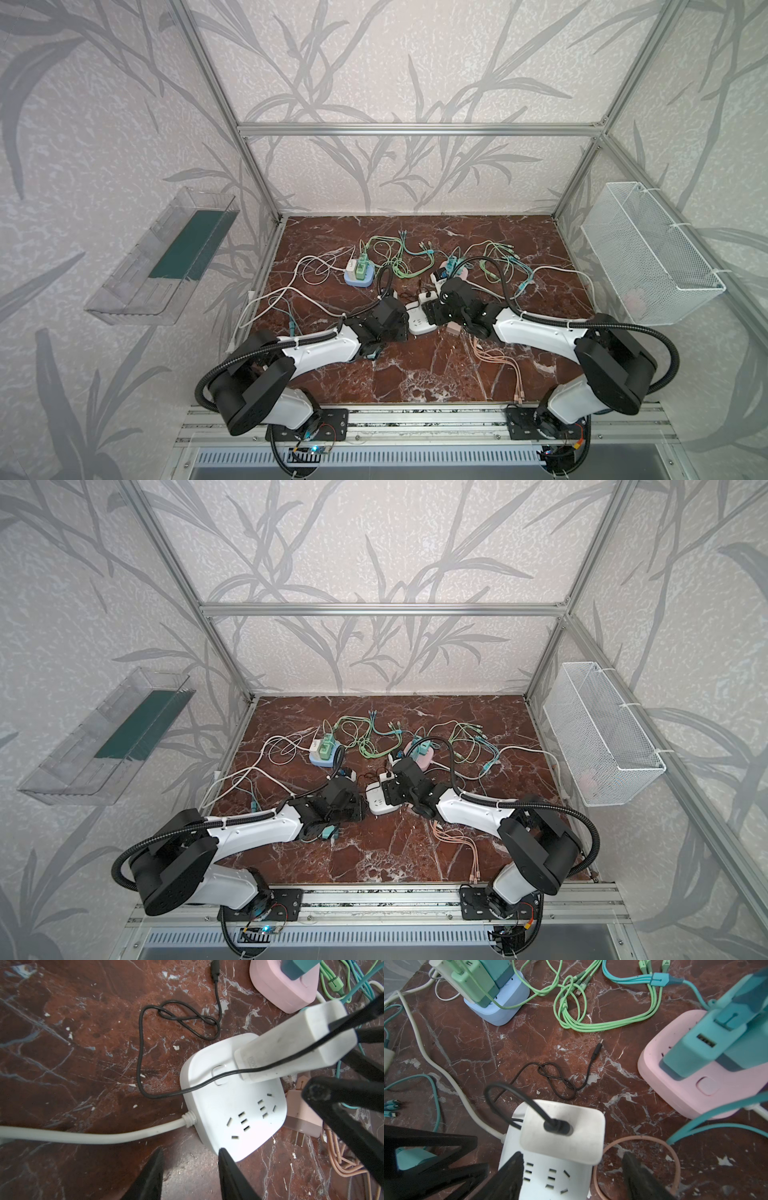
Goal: Pull the plug off the socket
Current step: 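Move the right gripper to the white charger and close on it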
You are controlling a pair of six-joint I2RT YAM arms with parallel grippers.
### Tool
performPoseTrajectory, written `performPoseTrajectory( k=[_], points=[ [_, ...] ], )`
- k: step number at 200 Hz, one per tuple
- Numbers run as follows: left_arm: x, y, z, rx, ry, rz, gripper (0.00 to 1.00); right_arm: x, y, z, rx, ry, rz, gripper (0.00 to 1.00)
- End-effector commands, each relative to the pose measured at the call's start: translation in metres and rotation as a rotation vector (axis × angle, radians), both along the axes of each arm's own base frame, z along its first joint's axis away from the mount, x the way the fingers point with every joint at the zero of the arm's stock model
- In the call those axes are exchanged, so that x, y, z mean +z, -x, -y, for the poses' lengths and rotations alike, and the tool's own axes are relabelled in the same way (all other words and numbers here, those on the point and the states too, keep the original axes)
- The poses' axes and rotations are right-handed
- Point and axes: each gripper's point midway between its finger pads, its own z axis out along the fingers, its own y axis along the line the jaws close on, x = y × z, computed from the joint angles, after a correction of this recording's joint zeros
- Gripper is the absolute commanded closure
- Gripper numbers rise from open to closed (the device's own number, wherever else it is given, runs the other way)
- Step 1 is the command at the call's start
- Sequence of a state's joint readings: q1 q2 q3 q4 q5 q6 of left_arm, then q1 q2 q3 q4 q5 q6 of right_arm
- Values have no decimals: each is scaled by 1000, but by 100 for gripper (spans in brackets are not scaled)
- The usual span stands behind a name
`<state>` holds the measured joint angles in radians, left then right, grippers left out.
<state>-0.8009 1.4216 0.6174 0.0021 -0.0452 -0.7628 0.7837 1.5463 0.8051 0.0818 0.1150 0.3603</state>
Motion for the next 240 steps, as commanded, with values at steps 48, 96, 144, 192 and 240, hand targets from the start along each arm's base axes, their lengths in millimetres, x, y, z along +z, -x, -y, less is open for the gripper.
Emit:
performPoseTrajectory(
  k=[48, 96, 144, 192, 240],
  points=[
    [1, -2, -2, 19, 14, 11, 55, 3, -12, -5, -3, 41, 35, 26],
    [-1, -2, -2, 18, 16, 7, 55, 3, -15, -8, -8, 51, 42, 26],
    [-3, -1, -2, 16, 15, 5, 55, 2, -19, -10, -17, 72, 43, 26],
    [-4, -2, -1, 16, 17, 4, 55, 0, -20, -12, -28, 106, 35, 26],
    [-4, -2, -1, 17, 20, 5, 55, -4, -23, -13, -37, 145, 31, 28]
  ],
)
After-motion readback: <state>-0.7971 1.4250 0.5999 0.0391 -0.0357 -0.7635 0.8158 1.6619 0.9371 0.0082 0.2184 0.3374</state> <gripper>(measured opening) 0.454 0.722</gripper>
